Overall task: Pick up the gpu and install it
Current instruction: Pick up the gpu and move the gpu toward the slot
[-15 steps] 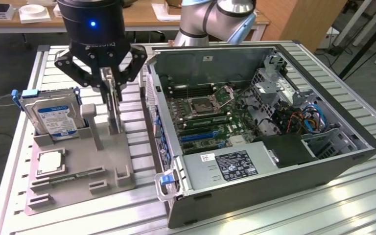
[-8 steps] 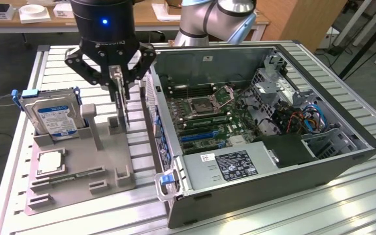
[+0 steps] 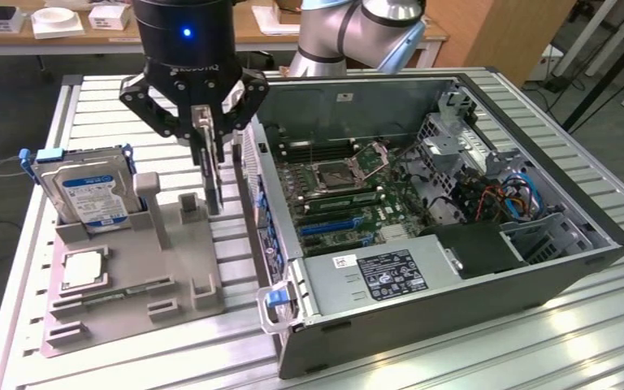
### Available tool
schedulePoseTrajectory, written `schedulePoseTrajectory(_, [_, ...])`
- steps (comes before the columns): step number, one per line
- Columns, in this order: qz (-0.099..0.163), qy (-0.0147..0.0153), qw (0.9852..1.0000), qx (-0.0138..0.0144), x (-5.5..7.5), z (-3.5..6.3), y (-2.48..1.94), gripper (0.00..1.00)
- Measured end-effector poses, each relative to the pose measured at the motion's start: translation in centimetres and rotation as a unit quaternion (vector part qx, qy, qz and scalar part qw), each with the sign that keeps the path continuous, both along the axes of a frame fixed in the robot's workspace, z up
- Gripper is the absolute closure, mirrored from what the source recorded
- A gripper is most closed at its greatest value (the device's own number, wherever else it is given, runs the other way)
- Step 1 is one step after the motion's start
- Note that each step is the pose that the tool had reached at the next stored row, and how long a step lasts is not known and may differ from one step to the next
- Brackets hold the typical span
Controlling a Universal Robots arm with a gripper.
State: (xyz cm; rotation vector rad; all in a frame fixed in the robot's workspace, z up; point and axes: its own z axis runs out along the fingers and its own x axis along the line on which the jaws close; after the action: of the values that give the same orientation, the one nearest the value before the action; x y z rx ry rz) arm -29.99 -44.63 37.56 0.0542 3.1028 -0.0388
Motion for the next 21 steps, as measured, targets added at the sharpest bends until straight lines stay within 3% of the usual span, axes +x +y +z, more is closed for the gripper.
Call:
schedulePoseTrajectory(2, [-0.005, 0.0004, 1.0, -0.0002, 0.0, 0.17, 0.04, 0.71])
schedulePoseTrajectory(5, [-0.011, 0.0034, 0.9999, -0.0012, 0.1, 0.54, 0.05, 0.71])
schedulePoseTrajectory(6, [-0.014, 0.0109, 0.9998, -0.0037, 0.6, 0.94, 0.06, 0.71])
schedulePoseTrajectory(8, [-0.016, 0.0379, 0.9991, -0.0117, 1.8, 1.16, 0.06, 0.71])
schedulePoseTrajectory(21, [-0.016, 0.0379, 0.9991, -0.0116, 4.7, 1.51, 0.06, 0.71])
